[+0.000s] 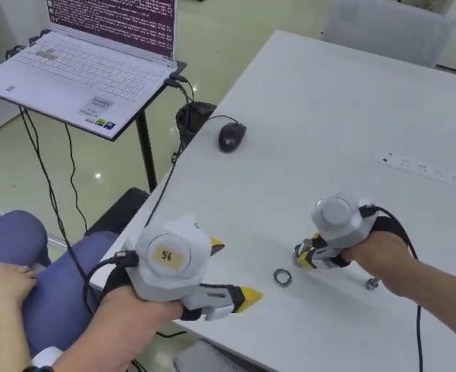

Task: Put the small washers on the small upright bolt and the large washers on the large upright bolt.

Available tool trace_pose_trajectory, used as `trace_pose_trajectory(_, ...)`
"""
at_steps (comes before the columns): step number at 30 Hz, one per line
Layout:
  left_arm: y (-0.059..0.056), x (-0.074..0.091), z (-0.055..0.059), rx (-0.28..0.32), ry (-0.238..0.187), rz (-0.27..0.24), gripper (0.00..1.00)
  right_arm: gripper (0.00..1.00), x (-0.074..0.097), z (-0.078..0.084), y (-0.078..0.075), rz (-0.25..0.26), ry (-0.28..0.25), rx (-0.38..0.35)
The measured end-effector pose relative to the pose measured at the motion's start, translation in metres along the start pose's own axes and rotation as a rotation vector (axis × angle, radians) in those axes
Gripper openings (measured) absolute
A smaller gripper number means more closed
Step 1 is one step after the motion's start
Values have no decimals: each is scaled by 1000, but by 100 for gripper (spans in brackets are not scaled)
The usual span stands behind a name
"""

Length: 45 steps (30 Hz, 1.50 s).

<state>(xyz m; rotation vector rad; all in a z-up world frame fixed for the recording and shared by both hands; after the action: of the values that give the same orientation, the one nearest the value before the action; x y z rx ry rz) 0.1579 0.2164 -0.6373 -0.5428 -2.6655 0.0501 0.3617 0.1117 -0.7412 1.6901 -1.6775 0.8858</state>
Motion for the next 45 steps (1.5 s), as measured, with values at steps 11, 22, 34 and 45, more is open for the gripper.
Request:
trace_pose_trajectory(11, 0, 2, -2, -1, -7, -10, 57, 24, -6, 5, 2, 20, 7, -67)
trace_pose_trajectory(22, -3, 4, 1, 3, -8, -11, 57, 23, 8, 22, 21, 8, 21, -89)
trace_pose_trajectory(34, -5, 5, 1, -2, -9, -5, 57, 21, 0, 25, 46, -47, -4, -96)
trace_pose_trajectory(45, -4, 8, 2, 0, -9, -14, 57, 29, -18, 6, 55, -75, 11, -12)
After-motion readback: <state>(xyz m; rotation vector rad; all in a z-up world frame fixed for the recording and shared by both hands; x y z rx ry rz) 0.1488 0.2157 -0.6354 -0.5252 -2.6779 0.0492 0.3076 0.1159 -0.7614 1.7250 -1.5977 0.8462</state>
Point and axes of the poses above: the centre of the closed fingertips' face, and the gripper's own axes: x roughly backward along the fingers, y roughly to its left, z roughly out of its underside, the point moved 7 cm from there along x, roughly backward along the fingers, and after that the axes turned 11 degrees about -y, right-handed, at the moved point
